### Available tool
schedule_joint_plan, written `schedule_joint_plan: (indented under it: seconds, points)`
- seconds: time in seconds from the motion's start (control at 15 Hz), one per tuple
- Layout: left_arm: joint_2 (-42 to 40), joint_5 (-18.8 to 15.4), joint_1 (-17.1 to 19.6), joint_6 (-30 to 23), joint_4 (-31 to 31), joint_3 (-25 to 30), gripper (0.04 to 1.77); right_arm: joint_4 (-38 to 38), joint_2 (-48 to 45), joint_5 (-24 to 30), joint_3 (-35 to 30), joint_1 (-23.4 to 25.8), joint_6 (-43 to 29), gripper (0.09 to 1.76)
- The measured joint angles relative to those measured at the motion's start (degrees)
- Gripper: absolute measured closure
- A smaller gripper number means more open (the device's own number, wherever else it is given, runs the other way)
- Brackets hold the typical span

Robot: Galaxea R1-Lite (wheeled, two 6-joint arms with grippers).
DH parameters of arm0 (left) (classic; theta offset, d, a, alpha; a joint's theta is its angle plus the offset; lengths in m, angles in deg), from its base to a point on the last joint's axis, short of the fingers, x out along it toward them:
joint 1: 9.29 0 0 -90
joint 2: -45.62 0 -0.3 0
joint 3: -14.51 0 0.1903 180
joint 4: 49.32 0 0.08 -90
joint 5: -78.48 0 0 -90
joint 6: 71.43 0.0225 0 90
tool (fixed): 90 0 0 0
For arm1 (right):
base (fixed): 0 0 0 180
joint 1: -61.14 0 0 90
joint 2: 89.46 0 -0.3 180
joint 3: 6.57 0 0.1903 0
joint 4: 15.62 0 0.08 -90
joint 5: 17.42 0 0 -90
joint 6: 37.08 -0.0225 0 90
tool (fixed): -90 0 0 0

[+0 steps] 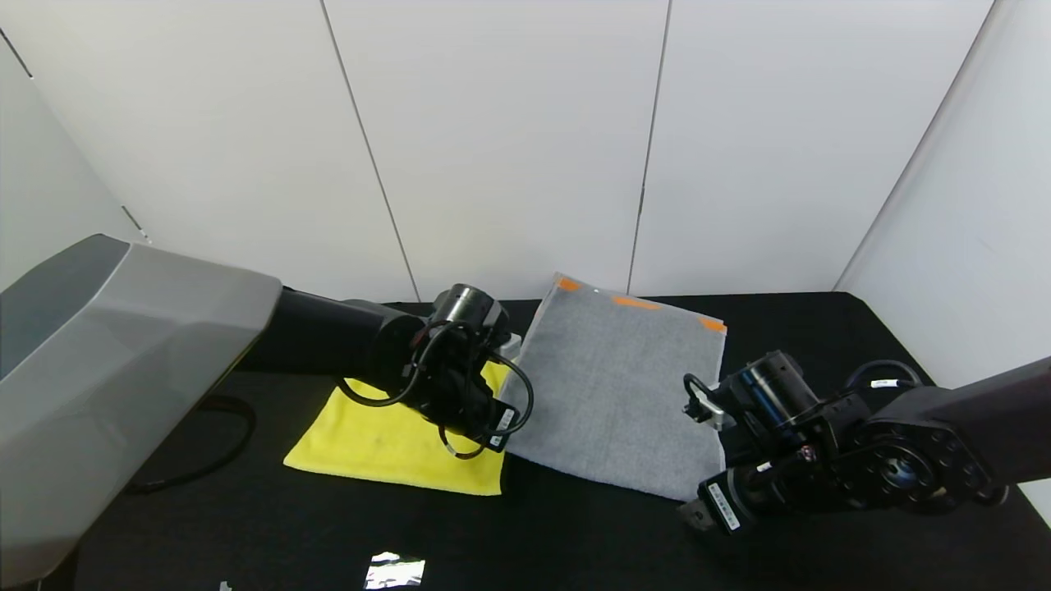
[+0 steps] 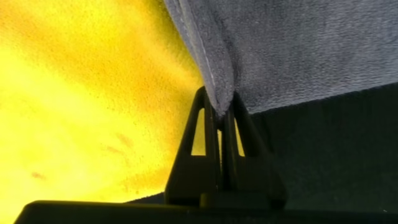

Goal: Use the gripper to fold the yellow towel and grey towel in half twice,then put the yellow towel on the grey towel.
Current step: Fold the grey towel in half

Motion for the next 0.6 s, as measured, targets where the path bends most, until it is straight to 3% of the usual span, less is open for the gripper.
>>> schedule_joint_plan:
  seconds: [0.6]
  points:
    - [-0.5,0.0,0.1,0.1,-0.2,0.0,1.67,0.1,1.5,-2.1,0.3,-1.8,-0.5,0.09]
